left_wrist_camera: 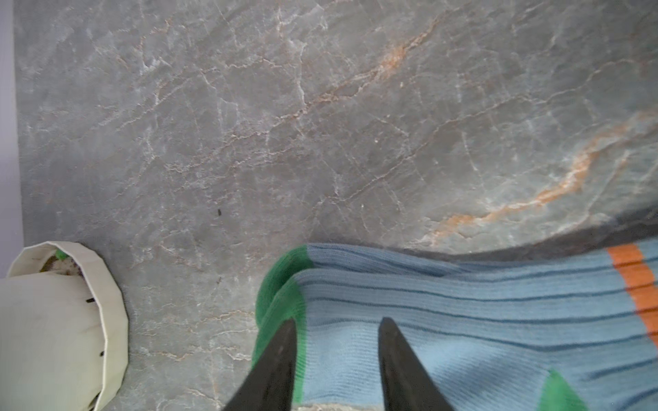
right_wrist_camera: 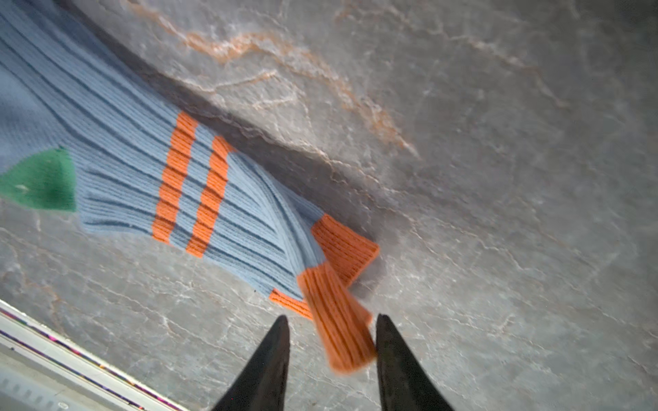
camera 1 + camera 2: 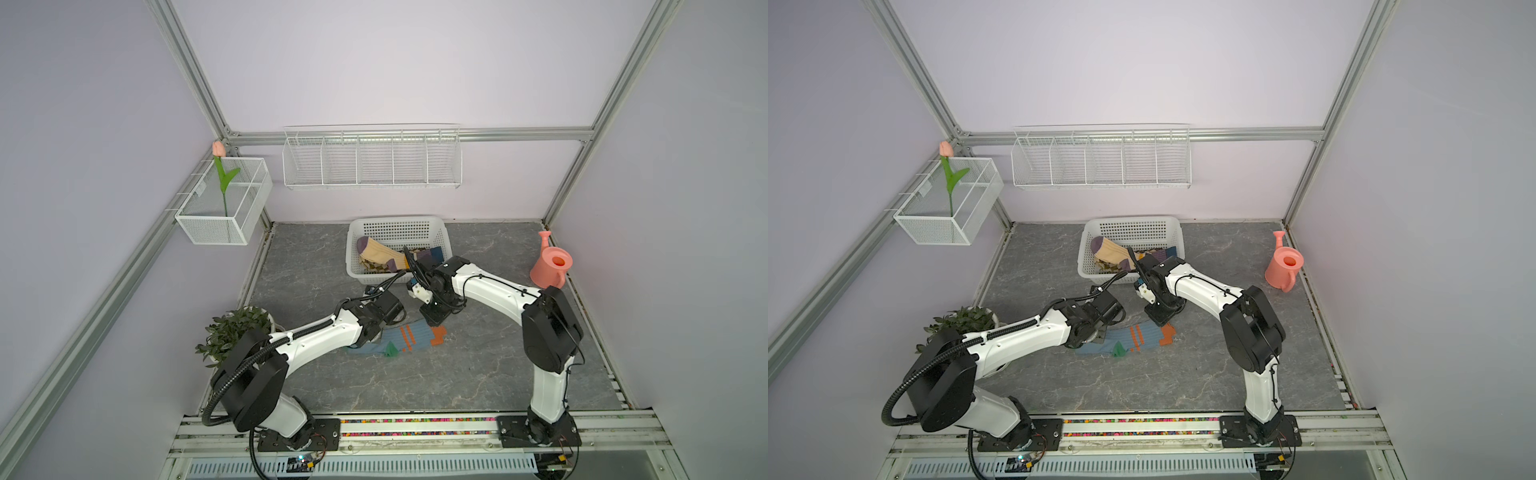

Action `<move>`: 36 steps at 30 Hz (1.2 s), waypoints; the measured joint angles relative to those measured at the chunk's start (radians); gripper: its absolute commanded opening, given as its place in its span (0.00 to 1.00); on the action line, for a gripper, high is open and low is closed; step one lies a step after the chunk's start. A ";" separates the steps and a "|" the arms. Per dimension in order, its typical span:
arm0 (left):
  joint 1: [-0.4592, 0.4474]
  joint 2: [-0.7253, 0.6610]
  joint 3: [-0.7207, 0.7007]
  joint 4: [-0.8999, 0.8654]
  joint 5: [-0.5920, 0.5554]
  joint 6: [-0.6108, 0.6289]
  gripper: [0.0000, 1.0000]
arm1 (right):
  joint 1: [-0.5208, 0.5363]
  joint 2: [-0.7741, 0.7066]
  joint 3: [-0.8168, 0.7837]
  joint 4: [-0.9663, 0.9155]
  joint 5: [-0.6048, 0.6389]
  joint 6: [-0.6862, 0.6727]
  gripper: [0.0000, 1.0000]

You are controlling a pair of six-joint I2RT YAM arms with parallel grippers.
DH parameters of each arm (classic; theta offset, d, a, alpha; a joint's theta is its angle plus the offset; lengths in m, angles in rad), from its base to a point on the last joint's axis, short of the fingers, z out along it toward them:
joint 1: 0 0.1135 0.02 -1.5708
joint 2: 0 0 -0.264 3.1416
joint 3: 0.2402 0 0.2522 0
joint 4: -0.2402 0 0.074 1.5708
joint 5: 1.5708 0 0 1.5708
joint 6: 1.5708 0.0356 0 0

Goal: Place the socks together as a pair
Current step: Place the sock in the sock, then pick up a pair of socks from the center of the board.

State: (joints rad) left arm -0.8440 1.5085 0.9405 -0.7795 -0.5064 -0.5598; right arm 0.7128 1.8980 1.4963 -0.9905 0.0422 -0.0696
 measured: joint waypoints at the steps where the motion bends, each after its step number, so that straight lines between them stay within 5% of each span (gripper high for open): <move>1: 0.000 0.000 0.004 -0.005 -0.013 -0.002 0.44 | -0.005 -0.024 -0.017 0.014 0.013 0.007 0.45; 12: 0.020 -0.147 -0.109 -0.016 -0.017 -0.066 0.44 | -0.084 -0.350 -0.344 0.262 0.028 0.156 0.50; 21: 0.081 -0.441 -0.325 0.058 0.051 -0.137 0.44 | -0.117 -0.333 -0.477 0.440 -0.126 0.263 0.51; 29: 0.154 -0.421 -0.397 0.146 0.155 -0.143 0.44 | -0.117 -0.239 -0.482 0.518 -0.201 0.314 0.49; 32: 0.186 -0.397 -0.397 0.196 0.200 -0.138 0.41 | -0.116 -0.217 -0.486 0.525 -0.214 0.328 0.40; 36: 0.199 -0.332 -0.396 0.254 0.245 -0.125 0.24 | -0.115 -0.209 -0.488 0.529 -0.227 0.336 0.25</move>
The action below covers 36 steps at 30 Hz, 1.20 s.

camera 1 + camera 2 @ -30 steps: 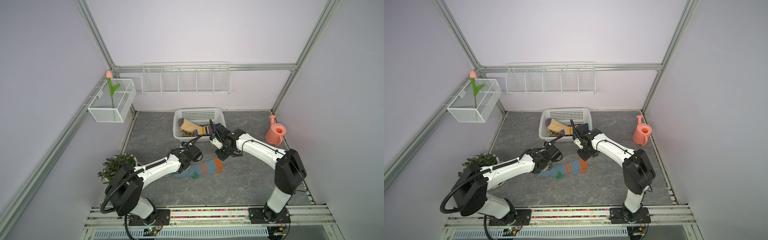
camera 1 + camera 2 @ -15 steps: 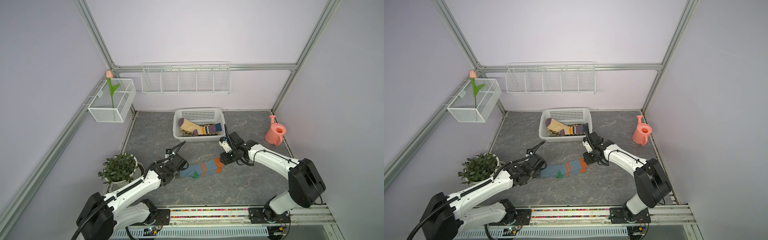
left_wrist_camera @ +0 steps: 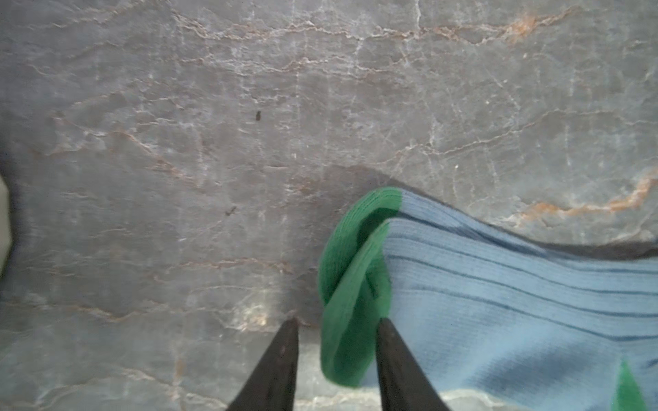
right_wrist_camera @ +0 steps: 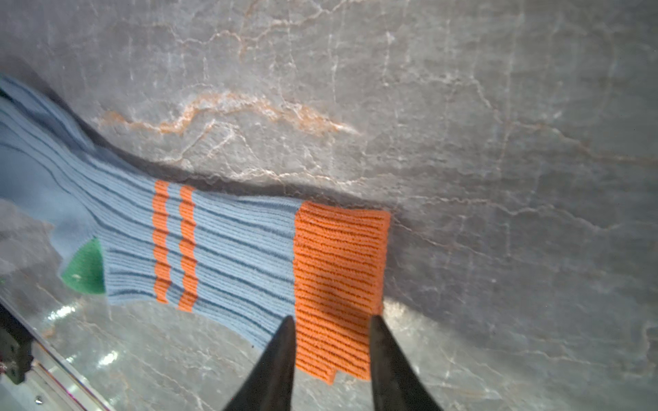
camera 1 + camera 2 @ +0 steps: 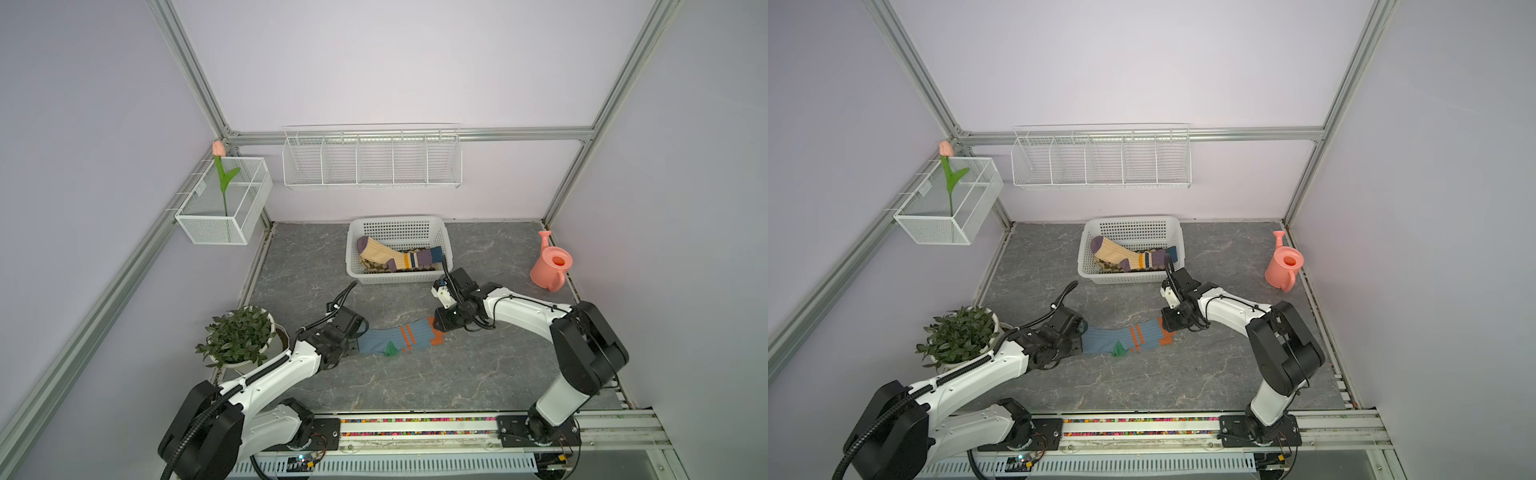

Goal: Place the socks together as a pair
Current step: Pick up a pair of socks from the center of the board.

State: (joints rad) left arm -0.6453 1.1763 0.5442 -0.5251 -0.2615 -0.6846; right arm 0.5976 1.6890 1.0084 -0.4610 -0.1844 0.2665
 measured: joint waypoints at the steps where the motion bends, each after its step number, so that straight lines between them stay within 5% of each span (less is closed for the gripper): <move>1: 0.000 0.018 0.002 0.011 0.008 0.004 0.18 | 0.000 0.000 0.000 0.002 -0.004 -0.001 0.20; 4: 0.000 0.059 0.012 0.027 0.026 0.014 0.02 | 0.001 0.000 0.000 0.004 -0.011 0.002 0.12; 9: 0.000 0.066 0.067 0.010 0.031 0.027 0.00 | 0.006 -0.002 0.000 -0.001 -0.018 -0.004 0.09; 15: 0.002 0.034 0.153 -0.011 0.023 0.058 0.00 | 0.009 -0.058 -0.027 -0.013 -0.004 -0.006 0.37; 23: 0.005 0.117 0.160 -0.009 0.011 0.072 0.00 | 0.006 -0.062 -0.090 -0.001 0.013 0.003 0.46; 32: 0.037 0.161 0.151 -0.010 -0.011 0.076 0.31 | 0.006 -0.034 -0.092 0.052 0.003 0.014 0.46; 36: 0.037 0.182 0.151 -0.011 -0.010 0.079 0.32 | 0.004 -0.014 -0.093 0.066 -0.003 0.027 0.21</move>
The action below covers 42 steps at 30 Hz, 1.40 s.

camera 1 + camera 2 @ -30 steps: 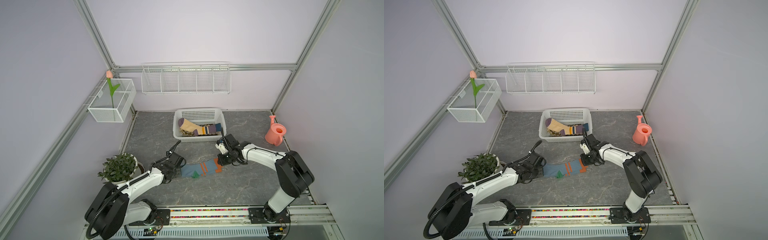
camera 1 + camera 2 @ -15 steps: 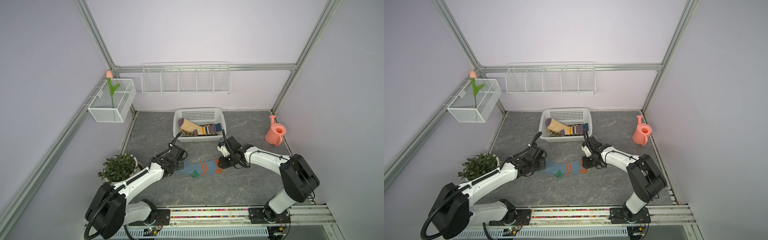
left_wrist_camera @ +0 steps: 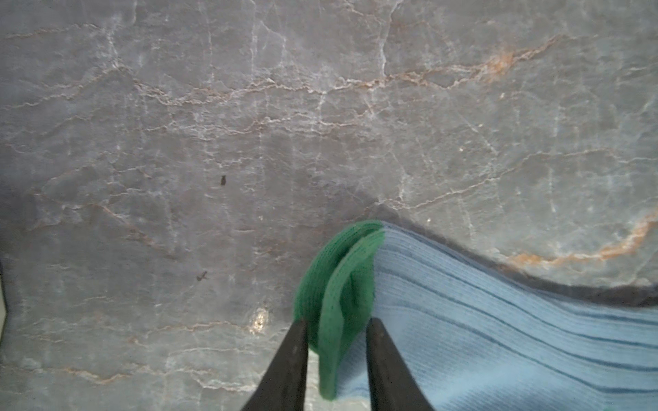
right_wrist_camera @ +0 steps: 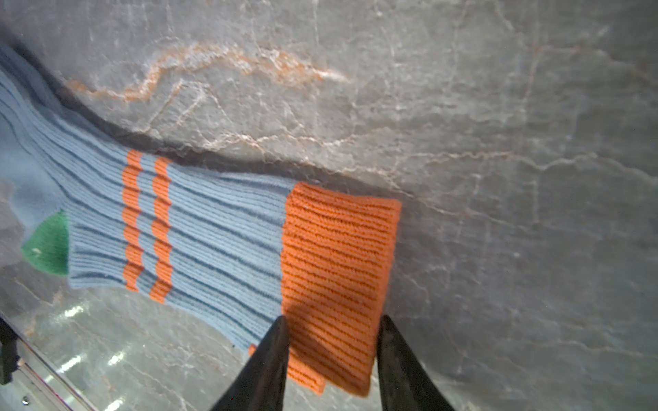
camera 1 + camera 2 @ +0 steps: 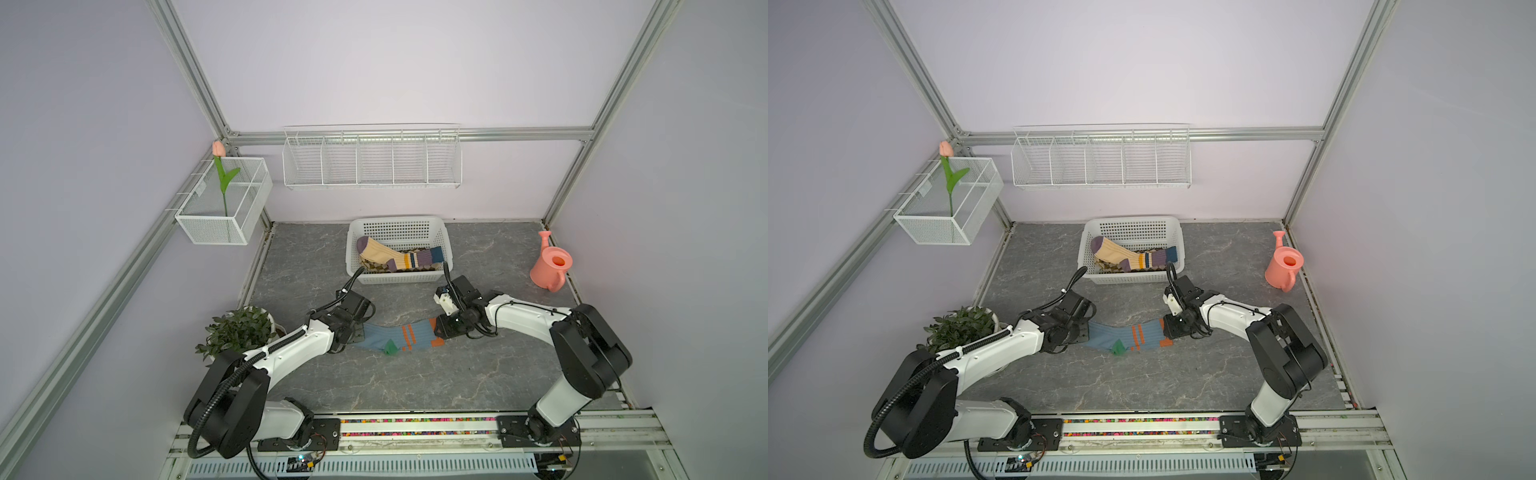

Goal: Place the socks together as a pair
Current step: Pick up a pair of socks from the center of the board.

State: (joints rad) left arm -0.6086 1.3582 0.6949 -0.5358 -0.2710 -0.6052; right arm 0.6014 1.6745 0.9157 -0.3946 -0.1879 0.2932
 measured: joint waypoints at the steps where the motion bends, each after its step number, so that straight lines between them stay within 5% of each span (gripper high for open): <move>1: 0.001 0.008 0.000 0.000 0.002 0.000 0.32 | 0.000 0.002 0.000 0.002 -0.003 0.001 0.17; 5: 0.006 0.041 0.000 -0.001 0.008 0.001 0.32 | 0.001 -0.003 0.000 0.004 -0.023 0.006 0.11; 17: 0.027 0.090 0.037 -0.013 0.030 0.016 0.34 | 0.058 -0.170 -0.026 -0.021 -0.100 0.030 0.14; 28: 0.069 0.081 0.050 -0.039 0.048 0.043 0.76 | 0.056 -0.062 -0.078 -0.004 -0.075 0.044 0.41; 36: 0.154 0.101 0.052 -0.008 0.114 0.053 0.74 | 0.061 -0.053 -0.066 0.010 -0.076 0.042 0.50; 42: 0.155 0.156 0.078 0.010 0.153 0.068 0.56 | 0.062 -0.042 -0.056 0.015 -0.062 0.037 0.41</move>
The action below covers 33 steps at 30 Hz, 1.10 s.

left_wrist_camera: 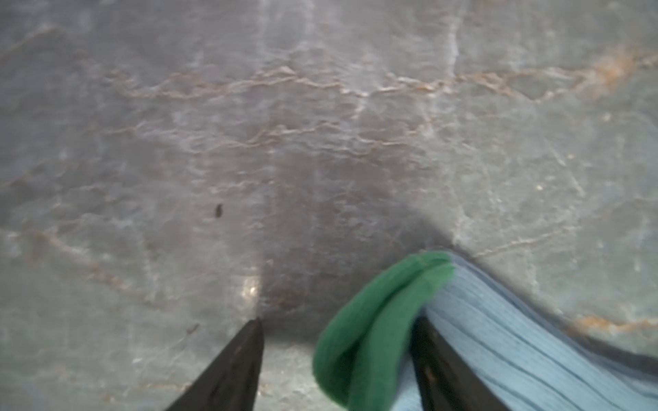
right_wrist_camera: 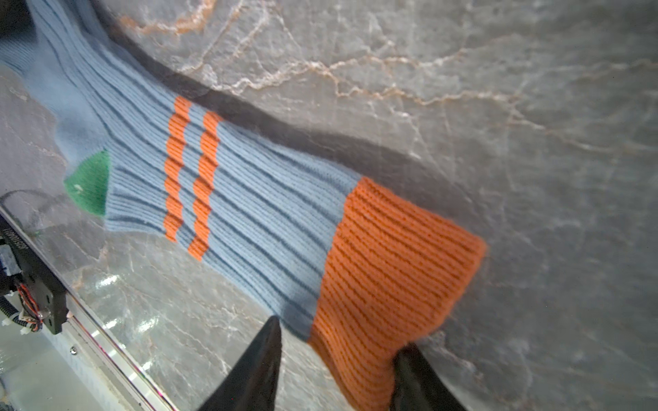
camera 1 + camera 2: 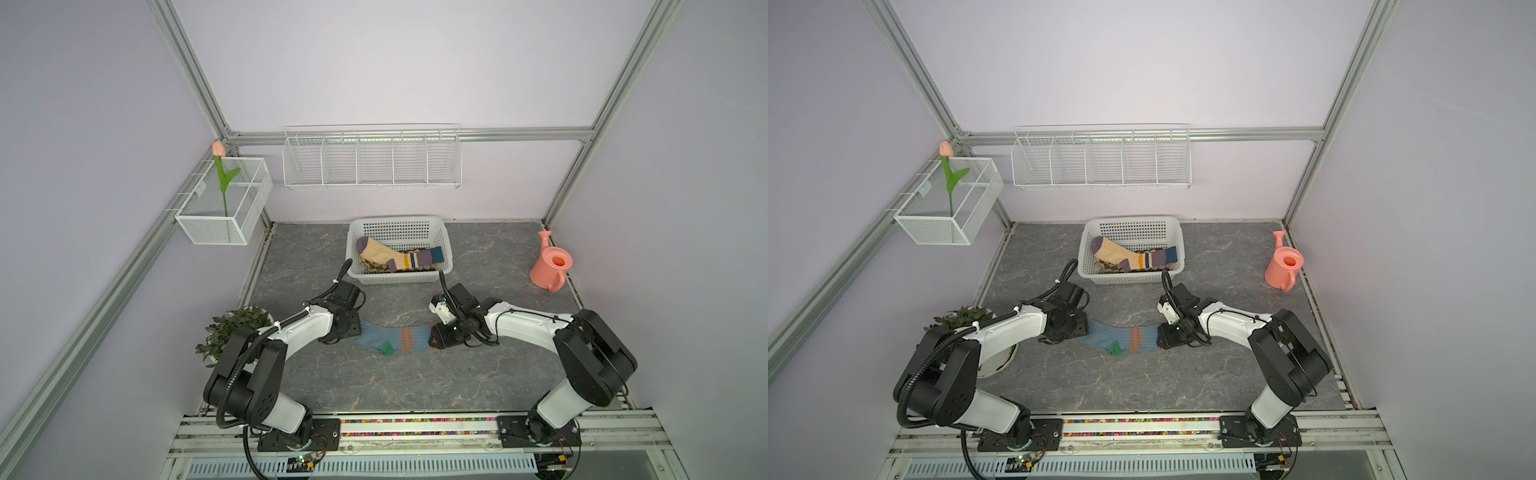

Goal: Place the socks together as a pair
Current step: Pick up a pair of socks from the center of the board.

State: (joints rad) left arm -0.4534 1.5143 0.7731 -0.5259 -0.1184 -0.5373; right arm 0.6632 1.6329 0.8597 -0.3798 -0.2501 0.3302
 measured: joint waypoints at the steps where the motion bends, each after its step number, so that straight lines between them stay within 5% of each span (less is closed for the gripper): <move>1: 0.000 0.010 0.008 0.002 0.008 0.006 0.51 | 0.000 0.004 0.002 0.000 0.003 -0.002 0.37; 6: 0.000 0.042 0.039 0.014 0.038 0.020 0.13 | 0.000 0.025 0.011 0.018 0.018 -0.007 0.20; 9: 0.000 0.035 0.039 0.027 0.057 0.021 0.00 | 0.000 0.031 0.011 0.027 0.022 -0.008 0.16; 22: -0.018 -0.179 0.064 -0.014 0.093 0.027 0.00 | 0.000 0.031 0.016 0.034 -0.004 -0.015 0.35; 33: -0.018 -0.174 0.051 -0.003 0.124 0.027 0.00 | 0.005 0.067 0.034 0.065 -0.003 -0.013 0.08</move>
State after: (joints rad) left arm -0.4717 1.3399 0.8246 -0.5289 0.0059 -0.5102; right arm 0.6685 1.7000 0.8936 -0.3145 -0.2535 0.3168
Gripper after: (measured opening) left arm 0.051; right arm 0.098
